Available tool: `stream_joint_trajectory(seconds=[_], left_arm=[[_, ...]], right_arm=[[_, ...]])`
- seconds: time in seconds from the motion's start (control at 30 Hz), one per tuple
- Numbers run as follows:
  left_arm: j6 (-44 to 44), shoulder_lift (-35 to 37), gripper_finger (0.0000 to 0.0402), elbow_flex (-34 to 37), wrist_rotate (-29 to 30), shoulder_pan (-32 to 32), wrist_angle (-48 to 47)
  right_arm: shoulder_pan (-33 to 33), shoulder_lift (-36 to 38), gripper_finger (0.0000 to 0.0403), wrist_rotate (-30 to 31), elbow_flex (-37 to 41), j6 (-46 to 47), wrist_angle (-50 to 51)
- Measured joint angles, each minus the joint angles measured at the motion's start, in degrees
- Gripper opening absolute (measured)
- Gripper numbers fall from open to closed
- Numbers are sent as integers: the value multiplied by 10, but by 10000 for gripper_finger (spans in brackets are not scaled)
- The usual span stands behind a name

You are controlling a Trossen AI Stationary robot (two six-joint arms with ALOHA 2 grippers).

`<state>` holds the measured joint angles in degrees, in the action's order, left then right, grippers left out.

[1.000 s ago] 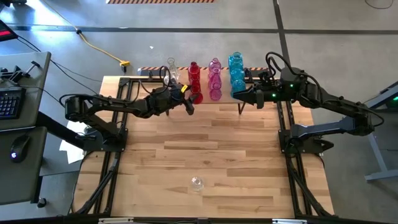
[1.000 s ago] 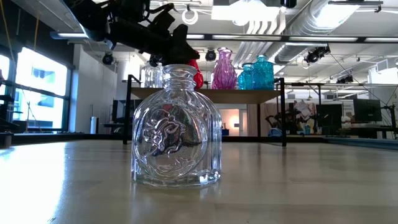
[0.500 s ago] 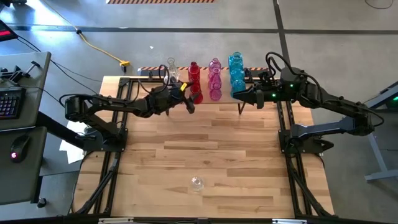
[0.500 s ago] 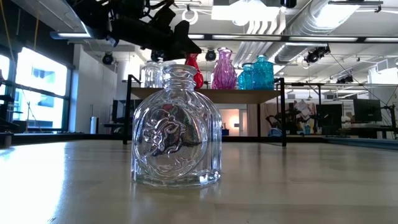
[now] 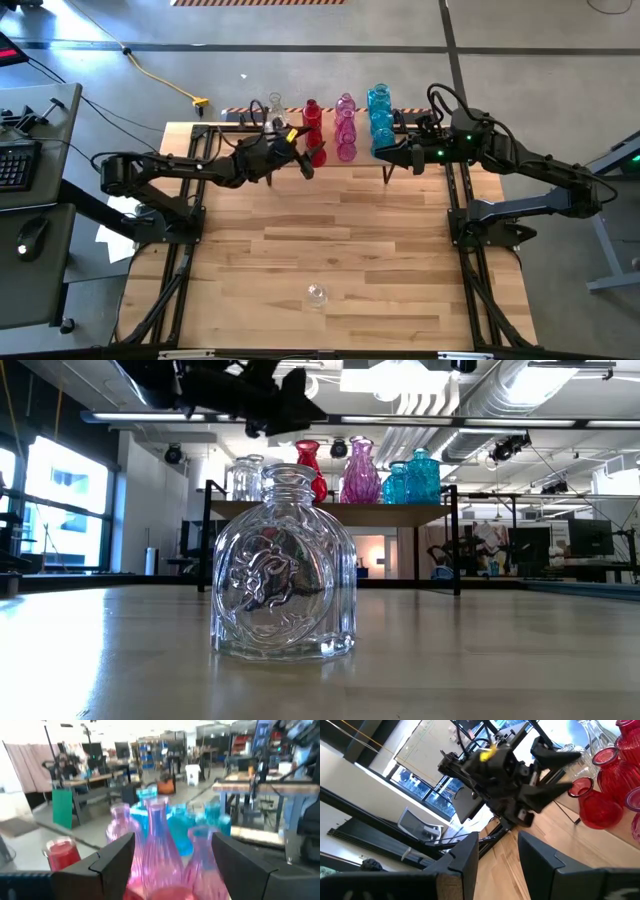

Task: Sort vases onto shelf
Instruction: Put the transparent vase on the shelf aligned with the other transparent vases

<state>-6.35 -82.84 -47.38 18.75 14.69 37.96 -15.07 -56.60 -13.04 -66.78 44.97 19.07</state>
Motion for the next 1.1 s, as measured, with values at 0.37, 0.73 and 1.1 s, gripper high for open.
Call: stream_joint_trajectory(seconds=[0.37,0.73,1.1], left_arm=[[-24,57,255,-6,-1,-40,-24],[12,174,255,-6,-7,-78,-218],[22,254,255,-6,-62,-99,-368]], right_arm=[[0,0,119,0,0,0,0],[0,0,119,0,0,0,0],[0,0,119,0,0,0,0]])
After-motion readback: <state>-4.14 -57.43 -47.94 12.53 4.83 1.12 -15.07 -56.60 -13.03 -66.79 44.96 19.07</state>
